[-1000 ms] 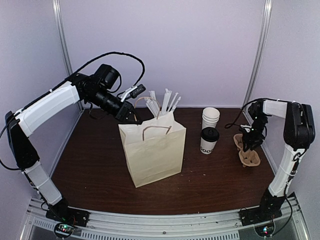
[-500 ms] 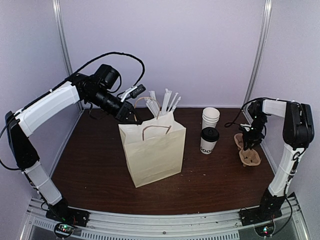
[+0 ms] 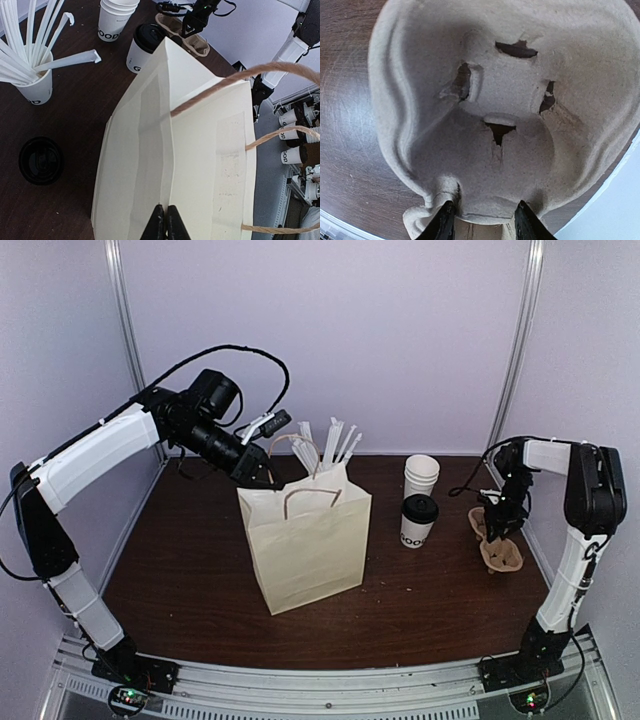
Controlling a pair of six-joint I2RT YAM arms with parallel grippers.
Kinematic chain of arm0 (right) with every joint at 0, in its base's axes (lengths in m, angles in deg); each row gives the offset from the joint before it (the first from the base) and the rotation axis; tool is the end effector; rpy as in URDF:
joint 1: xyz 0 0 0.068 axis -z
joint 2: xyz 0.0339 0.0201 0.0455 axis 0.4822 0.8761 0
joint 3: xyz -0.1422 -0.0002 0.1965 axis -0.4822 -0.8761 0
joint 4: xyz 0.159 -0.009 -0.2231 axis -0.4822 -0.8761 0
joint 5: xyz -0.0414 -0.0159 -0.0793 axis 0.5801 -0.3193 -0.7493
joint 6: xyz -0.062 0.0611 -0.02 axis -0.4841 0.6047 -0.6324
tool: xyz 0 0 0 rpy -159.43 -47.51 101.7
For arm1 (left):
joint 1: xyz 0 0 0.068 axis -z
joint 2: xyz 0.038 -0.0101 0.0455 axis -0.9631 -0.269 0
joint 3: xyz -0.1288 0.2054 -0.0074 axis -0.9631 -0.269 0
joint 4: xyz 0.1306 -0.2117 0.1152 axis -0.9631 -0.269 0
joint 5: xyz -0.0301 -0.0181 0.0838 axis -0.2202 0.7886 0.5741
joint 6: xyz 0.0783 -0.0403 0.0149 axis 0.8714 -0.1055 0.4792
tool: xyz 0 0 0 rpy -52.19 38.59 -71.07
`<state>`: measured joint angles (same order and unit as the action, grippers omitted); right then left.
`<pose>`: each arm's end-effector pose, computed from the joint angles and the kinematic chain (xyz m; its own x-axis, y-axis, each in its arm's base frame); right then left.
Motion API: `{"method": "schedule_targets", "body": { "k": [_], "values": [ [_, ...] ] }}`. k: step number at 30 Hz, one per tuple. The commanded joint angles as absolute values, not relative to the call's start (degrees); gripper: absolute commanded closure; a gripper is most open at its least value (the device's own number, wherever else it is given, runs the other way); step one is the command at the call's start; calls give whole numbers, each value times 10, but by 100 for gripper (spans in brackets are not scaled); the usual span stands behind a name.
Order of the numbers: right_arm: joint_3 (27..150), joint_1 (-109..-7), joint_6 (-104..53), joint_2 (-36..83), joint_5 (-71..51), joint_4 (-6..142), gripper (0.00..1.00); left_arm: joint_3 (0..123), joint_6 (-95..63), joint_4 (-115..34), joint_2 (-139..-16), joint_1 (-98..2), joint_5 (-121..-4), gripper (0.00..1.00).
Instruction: Pack the takeout coffee
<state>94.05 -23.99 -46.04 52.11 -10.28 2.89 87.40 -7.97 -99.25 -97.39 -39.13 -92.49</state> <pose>0.3443 -0.0193 0.1098 -0.9882 -0.1493 0.0346 -0.1435 0.9807 0.1327 0.2798 -0.2582 0.3062 -0.7077 0.4411 -0.5518 0.7063 0.4598 -0.5383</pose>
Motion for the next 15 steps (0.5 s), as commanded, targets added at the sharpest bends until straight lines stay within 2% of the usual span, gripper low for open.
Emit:
{"method": "schedule_targets", "body": {
  "k": [1,8,15],
  "values": [
    [949,-243,-458,537,-123,22,61,871,-84,-979,-959,-391,-926,94],
    [948,-243,-460,504,-112,16,66,872,-84,-980,-958,-391,-926,94],
    [938,-243,-474,421,-113,4,66,881,-80,-980,-962,-391,-926,94]
  ]
}}
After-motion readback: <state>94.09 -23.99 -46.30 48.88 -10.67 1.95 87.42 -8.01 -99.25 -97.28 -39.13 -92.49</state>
